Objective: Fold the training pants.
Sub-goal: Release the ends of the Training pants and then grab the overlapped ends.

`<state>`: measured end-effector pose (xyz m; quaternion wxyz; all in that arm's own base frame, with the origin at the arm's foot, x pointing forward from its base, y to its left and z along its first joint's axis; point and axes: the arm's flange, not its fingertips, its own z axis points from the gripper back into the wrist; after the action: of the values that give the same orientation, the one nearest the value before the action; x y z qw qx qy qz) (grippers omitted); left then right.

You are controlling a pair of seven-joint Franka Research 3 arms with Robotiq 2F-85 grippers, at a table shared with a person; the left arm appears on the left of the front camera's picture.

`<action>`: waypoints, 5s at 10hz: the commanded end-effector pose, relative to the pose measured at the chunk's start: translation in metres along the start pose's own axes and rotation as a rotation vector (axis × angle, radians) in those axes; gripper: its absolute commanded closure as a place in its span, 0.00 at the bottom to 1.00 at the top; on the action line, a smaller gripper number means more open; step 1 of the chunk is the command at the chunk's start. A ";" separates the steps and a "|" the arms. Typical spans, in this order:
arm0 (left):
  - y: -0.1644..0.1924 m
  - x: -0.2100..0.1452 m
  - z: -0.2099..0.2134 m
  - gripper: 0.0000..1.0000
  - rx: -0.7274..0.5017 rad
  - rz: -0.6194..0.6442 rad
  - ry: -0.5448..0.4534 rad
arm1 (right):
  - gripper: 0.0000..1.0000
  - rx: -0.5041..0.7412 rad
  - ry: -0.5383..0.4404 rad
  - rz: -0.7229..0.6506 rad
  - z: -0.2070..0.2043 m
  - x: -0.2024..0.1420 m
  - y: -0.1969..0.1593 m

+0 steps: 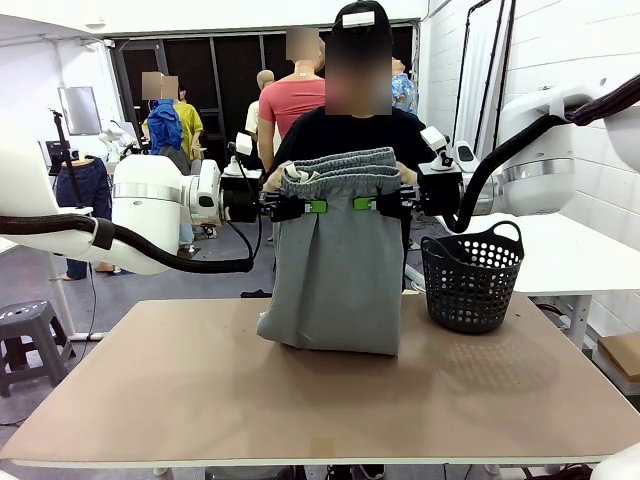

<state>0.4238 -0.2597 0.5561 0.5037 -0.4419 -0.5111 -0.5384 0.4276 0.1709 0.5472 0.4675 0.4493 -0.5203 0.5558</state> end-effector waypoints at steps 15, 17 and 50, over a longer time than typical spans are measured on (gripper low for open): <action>-0.001 0.004 0.000 1.00 -0.001 -0.010 -0.004 | 1.00 -0.004 -0.020 0.007 0.000 0.001 0.005; -0.001 0.004 0.000 1.00 -0.001 -0.010 -0.004 | 1.00 -0.004 -0.020 0.007 0.000 0.001 0.005; -0.001 0.004 0.000 1.00 -0.001 -0.010 -0.004 | 1.00 -0.004 -0.020 0.007 0.000 0.001 0.005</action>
<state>0.4231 -0.2596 0.5573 0.5032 -0.4405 -0.5118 -0.5393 0.4273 0.1703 0.5476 0.4672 0.4491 -0.5207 0.5558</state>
